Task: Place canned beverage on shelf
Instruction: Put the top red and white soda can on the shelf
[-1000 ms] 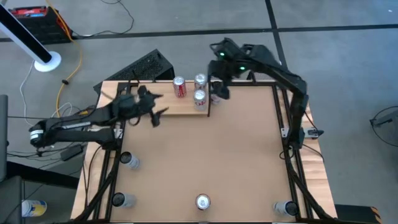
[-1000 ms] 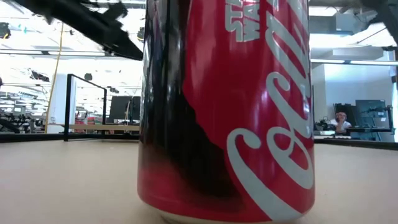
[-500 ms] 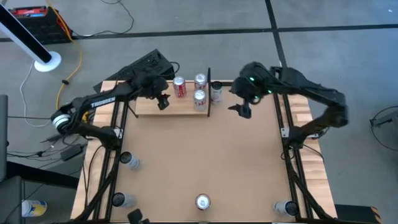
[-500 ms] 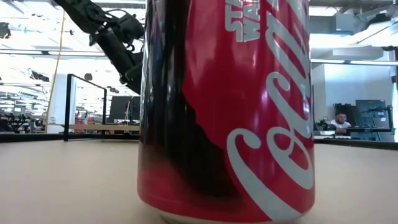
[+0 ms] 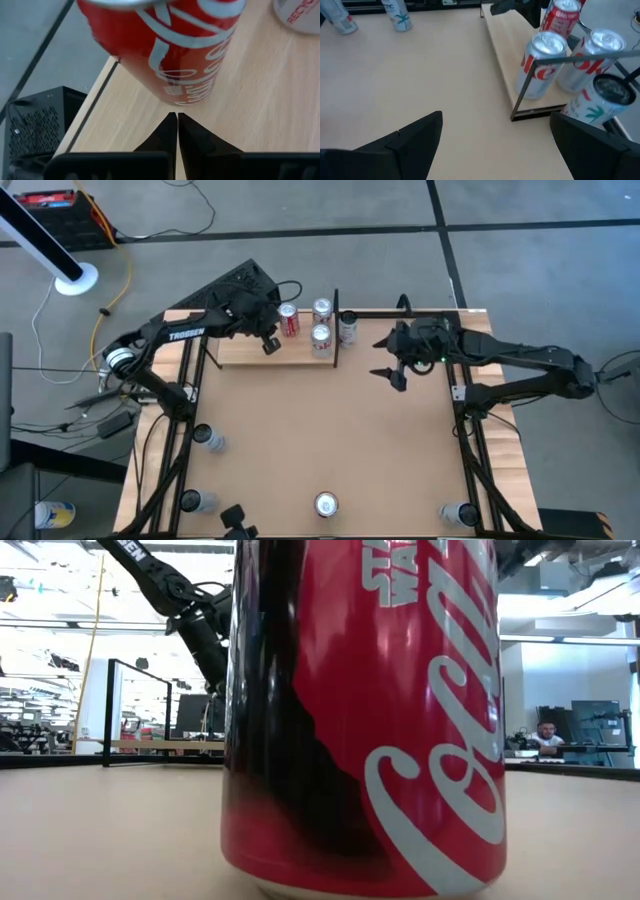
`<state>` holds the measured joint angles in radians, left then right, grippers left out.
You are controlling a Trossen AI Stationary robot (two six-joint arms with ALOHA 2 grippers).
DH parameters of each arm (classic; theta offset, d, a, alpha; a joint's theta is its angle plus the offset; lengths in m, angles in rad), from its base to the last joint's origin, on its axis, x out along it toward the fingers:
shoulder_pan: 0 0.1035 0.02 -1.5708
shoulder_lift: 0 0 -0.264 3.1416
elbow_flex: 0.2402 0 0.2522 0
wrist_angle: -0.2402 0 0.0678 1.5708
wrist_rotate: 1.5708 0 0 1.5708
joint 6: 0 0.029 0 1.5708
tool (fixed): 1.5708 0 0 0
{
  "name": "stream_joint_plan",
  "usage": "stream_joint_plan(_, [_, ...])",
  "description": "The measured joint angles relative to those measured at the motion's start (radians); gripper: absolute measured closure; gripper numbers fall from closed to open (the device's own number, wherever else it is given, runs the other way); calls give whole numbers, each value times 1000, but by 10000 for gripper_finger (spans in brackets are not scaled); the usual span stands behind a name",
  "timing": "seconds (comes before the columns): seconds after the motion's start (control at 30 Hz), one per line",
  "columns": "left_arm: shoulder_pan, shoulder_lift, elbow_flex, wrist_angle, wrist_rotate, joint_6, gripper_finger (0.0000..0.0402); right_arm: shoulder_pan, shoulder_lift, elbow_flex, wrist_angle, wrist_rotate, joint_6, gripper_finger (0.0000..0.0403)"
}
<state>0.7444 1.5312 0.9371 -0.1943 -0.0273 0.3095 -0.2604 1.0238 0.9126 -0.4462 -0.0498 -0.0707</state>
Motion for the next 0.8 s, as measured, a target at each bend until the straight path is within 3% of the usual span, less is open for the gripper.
stream_joint_plan(0.4, [-33, 10, 0, 76, 68, -26, 401, -2, 30, -26, 42, 0, 11, 12])
stream_joint_plan(0.8, [-38, 10, 0, 89, 48, -30, 401, -2, 30, -26, 70, -1, 11, 12])
